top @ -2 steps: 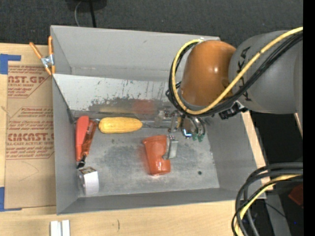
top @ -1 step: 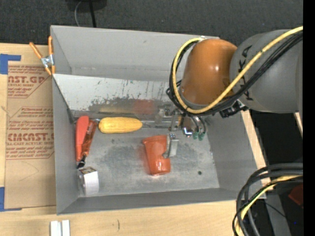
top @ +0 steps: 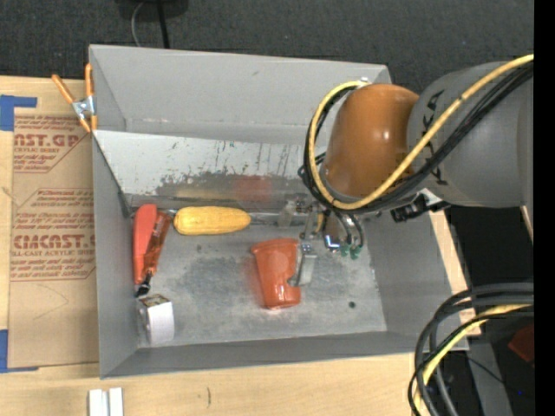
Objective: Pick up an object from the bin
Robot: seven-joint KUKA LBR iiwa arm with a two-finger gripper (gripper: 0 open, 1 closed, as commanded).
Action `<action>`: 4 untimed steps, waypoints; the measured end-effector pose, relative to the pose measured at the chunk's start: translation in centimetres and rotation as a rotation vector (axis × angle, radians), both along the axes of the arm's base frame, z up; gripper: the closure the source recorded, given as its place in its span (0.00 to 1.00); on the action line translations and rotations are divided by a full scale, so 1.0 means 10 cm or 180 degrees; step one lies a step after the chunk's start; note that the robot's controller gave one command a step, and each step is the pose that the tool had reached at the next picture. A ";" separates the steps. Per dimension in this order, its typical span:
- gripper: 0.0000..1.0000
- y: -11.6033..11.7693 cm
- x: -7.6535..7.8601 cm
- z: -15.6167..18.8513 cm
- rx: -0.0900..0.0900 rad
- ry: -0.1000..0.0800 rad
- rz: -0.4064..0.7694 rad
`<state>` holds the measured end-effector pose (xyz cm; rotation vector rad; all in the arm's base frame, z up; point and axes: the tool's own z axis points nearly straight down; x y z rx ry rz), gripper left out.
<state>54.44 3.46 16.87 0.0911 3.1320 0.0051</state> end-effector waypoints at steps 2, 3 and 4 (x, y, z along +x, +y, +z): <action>0.00 -0.25 -0.06 -0.65 -0.0005 0.0006 0.0110; 0.00 -0.19 0.07 -0.83 -0.0002 -0.0047 -0.0042; 1.00 -0.12 -0.28 -0.87 0.0009 -0.0146 -0.0197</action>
Offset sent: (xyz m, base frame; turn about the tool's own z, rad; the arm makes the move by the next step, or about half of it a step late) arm 0.0051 -0.0324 -0.0793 -0.0100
